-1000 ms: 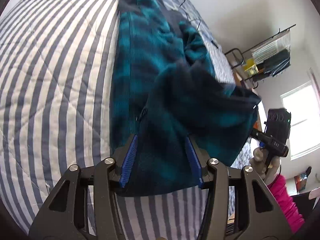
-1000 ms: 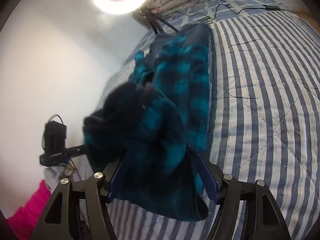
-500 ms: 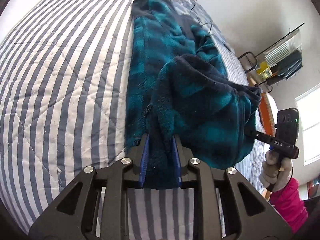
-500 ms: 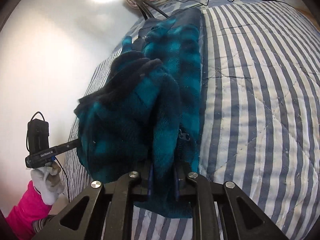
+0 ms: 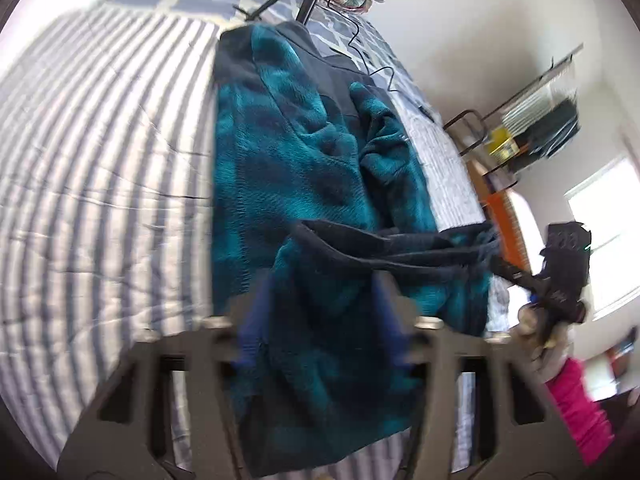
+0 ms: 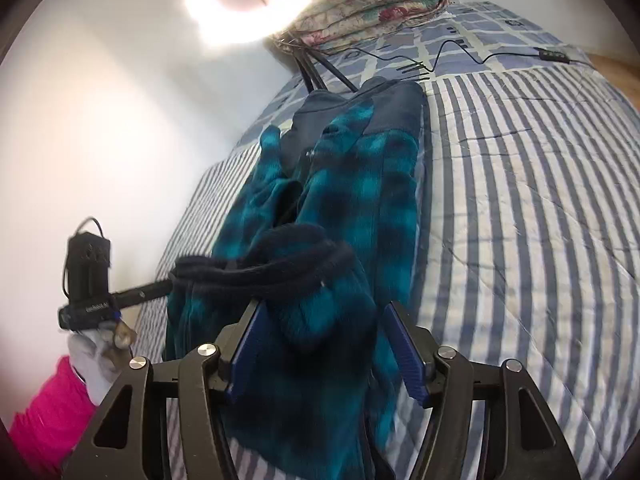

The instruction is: Fold large clothes

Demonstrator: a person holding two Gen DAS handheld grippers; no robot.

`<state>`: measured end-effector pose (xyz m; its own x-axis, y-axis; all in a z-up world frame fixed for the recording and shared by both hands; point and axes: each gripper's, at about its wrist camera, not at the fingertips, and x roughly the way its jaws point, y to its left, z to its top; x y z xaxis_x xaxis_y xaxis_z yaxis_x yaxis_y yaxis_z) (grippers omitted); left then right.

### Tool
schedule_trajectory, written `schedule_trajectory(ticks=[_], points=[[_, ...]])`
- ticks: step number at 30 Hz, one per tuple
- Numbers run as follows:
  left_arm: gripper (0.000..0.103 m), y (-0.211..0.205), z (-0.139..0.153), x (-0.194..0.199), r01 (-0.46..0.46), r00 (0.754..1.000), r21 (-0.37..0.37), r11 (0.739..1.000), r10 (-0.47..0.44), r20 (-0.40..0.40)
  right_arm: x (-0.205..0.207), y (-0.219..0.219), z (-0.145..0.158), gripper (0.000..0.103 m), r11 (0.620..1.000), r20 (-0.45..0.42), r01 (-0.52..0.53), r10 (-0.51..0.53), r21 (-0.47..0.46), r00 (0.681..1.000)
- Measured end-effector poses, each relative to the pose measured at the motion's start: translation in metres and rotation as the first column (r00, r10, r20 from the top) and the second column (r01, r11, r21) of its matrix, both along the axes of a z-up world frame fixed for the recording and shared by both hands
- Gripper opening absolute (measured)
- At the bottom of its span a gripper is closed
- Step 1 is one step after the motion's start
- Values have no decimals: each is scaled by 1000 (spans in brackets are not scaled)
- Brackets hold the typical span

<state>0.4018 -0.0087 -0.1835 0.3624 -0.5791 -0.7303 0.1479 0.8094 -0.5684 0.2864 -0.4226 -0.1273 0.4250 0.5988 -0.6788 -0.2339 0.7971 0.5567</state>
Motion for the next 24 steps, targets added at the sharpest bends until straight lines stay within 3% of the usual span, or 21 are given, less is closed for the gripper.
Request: schedule_trajectory(ticks=[1, 2, 6, 10, 13, 17, 19, 21, 24], points=[[20, -3, 2, 1, -5, 1000, 9, 1000, 5, -3, 4, 3, -2, 34, 1000, -10, -15, 16, 14, 1000], [16, -7, 7, -2, -8, 1000, 28, 1000, 7, 18, 3, 7, 0, 27, 999, -14, -33, 33, 15, 999], [15, -11, 25, -5, -30, 996, 107, 994, 21, 91, 5, 5, 8, 19, 998, 29, -60, 59, 15, 998], [15, -20, -7, 16, -32, 999, 219, 975, 27, 27, 25, 5, -31, 18, 996, -81, 14, -21, -93, 996], [26, -18, -11, 17, -53, 998, 191, 980, 49, 25, 26, 16, -35, 20, 989, -69, 12, -23, -147, 997], [43, 2, 9, -3, -53, 997, 140, 989, 45, 64, 14, 1, -19, 41, 996, -56, 5, -10, -84, 998], [45, 16, 13, -21, -47, 997, 114, 992, 39, 69, -2, -14, -12, 52, 997, -41, 27, -30, -66, 999], [45, 29, 5, -39, -42, 999, 69, 997, 41, 17, -18, -26, -13, 53, 999, -51, 33, -35, -36, 998], [45, 33, -13, -57, -38, 998, 61, 997, 41, -50, -45, -32, -25, 53, 1000, -91, 18, -19, -14, 996]])
